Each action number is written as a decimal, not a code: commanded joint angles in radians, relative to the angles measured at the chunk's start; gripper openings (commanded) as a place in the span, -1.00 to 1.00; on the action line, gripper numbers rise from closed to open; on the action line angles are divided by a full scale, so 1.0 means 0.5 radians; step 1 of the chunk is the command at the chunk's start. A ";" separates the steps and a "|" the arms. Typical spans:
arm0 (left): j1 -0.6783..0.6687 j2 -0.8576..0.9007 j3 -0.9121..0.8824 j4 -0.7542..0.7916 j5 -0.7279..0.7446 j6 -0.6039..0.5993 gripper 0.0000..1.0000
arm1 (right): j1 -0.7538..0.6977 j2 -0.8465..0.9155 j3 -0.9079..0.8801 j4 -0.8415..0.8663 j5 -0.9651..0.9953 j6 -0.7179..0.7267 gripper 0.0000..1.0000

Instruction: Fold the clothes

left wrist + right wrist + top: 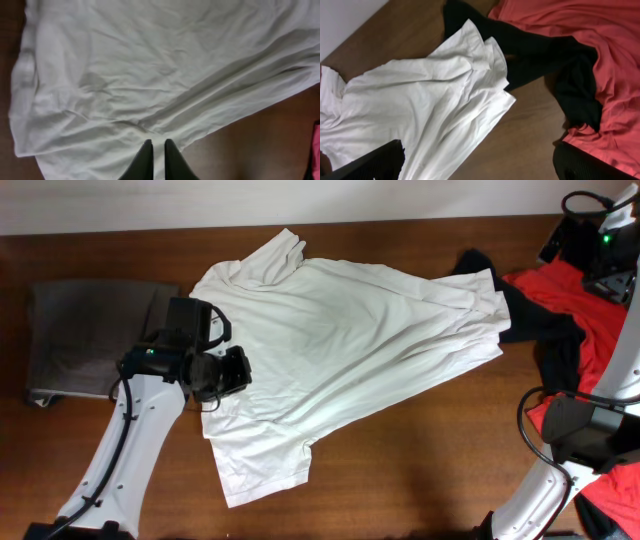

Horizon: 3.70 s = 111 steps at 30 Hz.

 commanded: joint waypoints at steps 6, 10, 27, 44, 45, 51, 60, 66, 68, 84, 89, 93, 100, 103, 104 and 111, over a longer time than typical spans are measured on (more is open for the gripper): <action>-0.001 0.006 0.004 0.019 -0.048 0.022 0.99 | 0.002 0.009 -0.008 -0.029 -0.002 -0.320 0.01; -0.001 0.006 0.004 0.020 -0.048 0.022 0.99 | -0.012 0.056 -0.039 -0.061 0.091 -0.340 -0.92; -0.001 0.006 0.004 0.021 -0.048 0.022 0.99 | -0.053 0.684 -0.243 0.086 0.088 -0.400 -0.93; -0.001 0.005 0.004 0.021 -0.048 0.022 0.99 | -0.063 0.891 -0.294 0.237 0.245 -0.488 -0.92; -0.001 0.005 0.004 0.021 -0.048 0.022 0.99 | -0.063 0.896 -0.315 0.251 0.241 -0.488 -0.92; -0.001 0.005 0.004 0.021 -0.048 0.022 0.99 | -0.060 0.916 -0.475 0.390 0.186 -0.489 -0.92; -0.001 0.005 0.004 0.021 -0.048 0.022 0.99 | -0.060 0.916 -0.626 0.545 0.099 -0.488 -0.92; -0.001 0.005 0.004 0.021 -0.048 0.022 0.99 | -0.058 0.916 -0.726 0.745 0.076 -0.488 -0.92; -0.001 0.005 0.004 0.021 -0.048 0.022 0.99 | -0.053 0.916 -0.743 0.828 0.076 -0.488 -0.92; -0.001 0.005 0.004 0.021 -0.048 0.022 0.98 | -0.075 0.981 -0.875 1.799 0.400 -0.485 -0.92; -0.001 0.005 0.004 0.021 -0.048 0.022 0.99 | -0.150 1.017 -0.875 1.960 0.687 -0.440 -0.92; -0.001 0.005 0.004 0.021 -0.048 0.022 0.99 | -0.261 1.017 -0.875 2.045 0.710 -0.442 -0.92; -0.001 0.005 0.004 0.021 -0.048 0.022 0.99 | -0.447 1.015 -0.832 2.071 0.601 -0.458 -0.91; -0.001 0.005 0.004 0.021 -0.048 0.022 0.99 | -0.474 1.002 -0.710 1.994 0.410 -0.465 -0.83; -0.001 0.005 0.004 0.021 -0.048 0.022 0.99 | -0.474 0.994 -0.652 1.956 0.364 -0.465 -0.81; -0.001 0.005 0.004 0.021 -0.048 0.022 0.99 | -0.430 0.978 -0.043 1.505 -0.108 -0.463 -0.77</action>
